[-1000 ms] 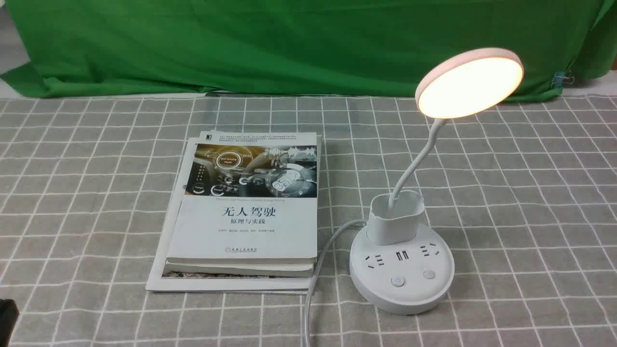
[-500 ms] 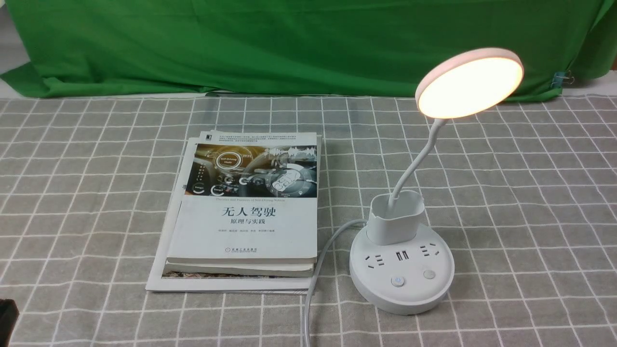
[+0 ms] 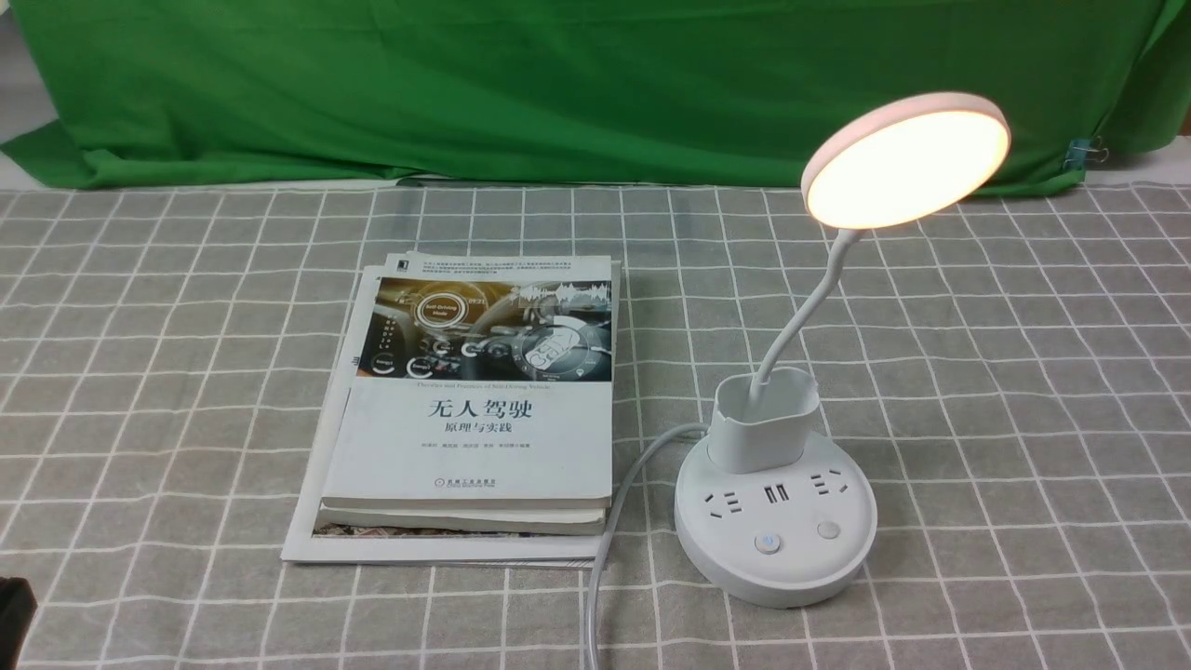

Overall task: Turn off the desk lamp on the grey coffee tablecloth by hand.
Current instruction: 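Press the power button on the lamp base to turn the lamp off with the right gripper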

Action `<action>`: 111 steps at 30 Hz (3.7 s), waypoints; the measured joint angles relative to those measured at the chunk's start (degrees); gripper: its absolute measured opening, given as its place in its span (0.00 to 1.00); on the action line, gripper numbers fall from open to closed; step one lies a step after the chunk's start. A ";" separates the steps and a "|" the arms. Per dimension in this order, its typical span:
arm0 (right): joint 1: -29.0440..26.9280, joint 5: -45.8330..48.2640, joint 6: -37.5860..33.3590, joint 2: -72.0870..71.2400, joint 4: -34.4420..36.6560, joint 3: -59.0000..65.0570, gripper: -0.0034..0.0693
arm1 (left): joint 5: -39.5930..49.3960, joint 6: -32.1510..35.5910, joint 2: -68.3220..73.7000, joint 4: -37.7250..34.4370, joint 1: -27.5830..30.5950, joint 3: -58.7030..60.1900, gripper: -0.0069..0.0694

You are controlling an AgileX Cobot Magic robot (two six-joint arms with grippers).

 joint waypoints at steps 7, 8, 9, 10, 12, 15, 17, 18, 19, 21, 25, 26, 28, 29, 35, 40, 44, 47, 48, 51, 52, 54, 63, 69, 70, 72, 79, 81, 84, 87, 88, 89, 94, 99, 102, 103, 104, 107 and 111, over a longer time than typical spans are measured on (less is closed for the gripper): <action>0.00 -11.77 -3.50 0.00 -0.21 0.00 0.38 | 0.00 0.00 0.00 0.00 0.00 0.00 0.09; 0.00 -12.23 -3.57 0.00 -0.21 0.00 0.38 | 0.00 0.00 0.00 0.00 0.00 0.00 0.09; 0.00 -13.51 -3.72 0.00 -0.21 0.00 0.38 | 0.00 0.00 0.00 0.00 0.00 0.00 0.09; 0.00 -14.31 -3.23 0.00 -0.21 0.00 0.38 | 0.00 0.00 0.00 0.00 0.00 0.00 0.09; 0.00 -15.02 -1.58 0.00 -0.21 0.00 0.38 | 0.00 0.00 0.00 0.00 0.00 0.00 0.09; 0.00 -16.28 3.22 0.00 -0.21 0.00 0.38 | 0.00 0.00 0.00 0.00 0.00 0.00 0.09; 0.00 -18.03 5.11 0.00 -0.21 0.00 0.38 | 0.00 0.00 0.00 0.00 0.00 0.00 0.09; 0.00 -19.73 6.39 0.00 -0.21 0.00 0.38 | 0.00 0.00 0.00 0.00 0.00 0.00 0.09; 0.00 -21.57 7.44 0.00 -0.21 0.00 0.38 | 0.00 0.00 0.00 0.00 0.00 0.00 0.09; 0.00 -24.48 8.28 0.00 -0.21 0.00 0.38 | 0.00 0.00 0.00 0.00 0.00 0.00 0.09; 0.00 -23.28 10.24 1.18 -0.21 -1.12 0.38 | 0.00 0.00 0.00 0.00 0.00 0.00 0.09; 0.00 -21.29 11.43 2.11 -0.21 -2.25 0.38 | 0.00 0.00 0.00 0.00 0.00 0.00 0.09; 0.00 -16.11 13.82 6.09 -0.17 -6.90 0.38 | 0.00 0.00 0.00 0.00 0.00 0.00 0.09; 0.00 -15.57 13.99 6.50 -0.17 -7.91 0.38 | 0.00 0.00 0.00 0.00 0.00 0.00 0.09; 0.00 4.75 14.02 22.79 -0.17 -24.45 0.38 | 0.00 0.00 0.00 0.00 0.00 0.00 0.09; 0.00 14.90 10.92 35.55 -0.17 -30.56 0.38 | 0.00 0.00 0.00 0.00 0.00 0.00 0.09; 0.00 17.72 6.17 42.10 0.87 -30.74 0.38 | 0.00 0.00 0.00 0.00 0.00 0.00 0.09; 0.00 18.75 2.75 46.48 5.40 -30.74 0.37 | 0.00 0.00 0.00 0.00 0.00 0.00 0.09; 0.00 18.82 0.15 48.38 9.12 -30.74 0.37 | 0.00 0.00 0.00 0.00 0.00 0.00 0.09; 0.00 18.82 -6.44 51.90 16.57 -30.75 0.37 | 0.00 0.00 0.00 0.00 0.00 0.00 0.09; 0.00 18.82 -7.05 52.15 17.58 -30.75 0.37 | 0.00 0.00 0.00 0.00 0.00 0.00 0.09; 0.00 18.77 -11.34 54.50 21.97 -30.80 0.37 | 0.00 0.00 0.00 0.00 0.00 0.00 0.09; 1.62 25.69 -27.64 61.25 31.79 -32.16 0.23 | 0.00 0.00 0.00 0.00 0.00 0.00 0.09; 6.28 31.82 -30.16 65.95 29.24 -38.45 0.08 | 0.00 0.00 0.00 0.00 0.00 0.00 0.09; 6.49 31.94 -30.16 66.13 29.08 -38.45 0.08 | 0.00 0.00 0.00 0.00 0.00 0.00 0.09; 9.71 32.60 -29.81 68.23 27.35 -40.07 0.08 | 0.00 0.00 0.00 0.00 0.00 0.00 0.09; 17.46 32.85 -20.11 71.61 15.61 -40.97 0.08 | 0.00 0.00 0.00 0.00 0.00 0.00 0.09; 19.22 32.04 -17.19 72.14 12.85 -41.19 0.08 | 0.00 0.00 0.00 0.00 0.00 0.00 0.09; 21.31 29.88 -15.87 72.88 12.39 -41.28 0.08 | 0.00 0.00 0.00 0.00 0.00 0.00 0.09; 22.16 26.91 -14.44 73.54 12.27 -41.28 0.08 | 0.00 0.00 0.00 0.00 0.00 0.00 0.09; 22.23 25.49 -13.75 73.92 12.21 -41.28 0.08 | 0.00 0.00 0.00 0.00 0.00 0.00 0.09; 22.23 23.86 -13.25 74.32 12.15 -41.28 0.08 | 0.00 0.00 0.00 0.00 0.00 0.00 0.09; 22.34 21.39 -12.70 77.64 12.51 -44.13 0.08 | 0.00 0.00 0.00 0.00 0.00 0.00 0.09; 23.31 21.51 -13.55 82.66 12.95 -48.16 0.08 | 0.00 0.00 0.00 0.00 0.00 0.00 0.09; 23.89 21.57 -13.55 85.59 13.27 -49.77 0.08 | 0.00 0.00 0.00 0.00 0.00 0.00 0.09; 24.40 21.46 -13.55 86.68 13.46 -50.15 0.08 | 0.00 0.00 0.00 0.00 0.00 0.00 0.09; 24.72 21.46 -13.55 87.38 13.56 -50.21 0.08 | 0.00 0.00 0.00 0.00 0.00 0.00 0.09; 26.49 21.03 -13.55 89.90 13.83 -50.35 0.08 | 0.00 0.00 0.00 0.00 0.00 0.00 0.09; 27.06 20.24 -13.79 92.36 14.01 -50.35 0.08 | 0.00 0.00 0.00 0.00 0.00 0.00 0.09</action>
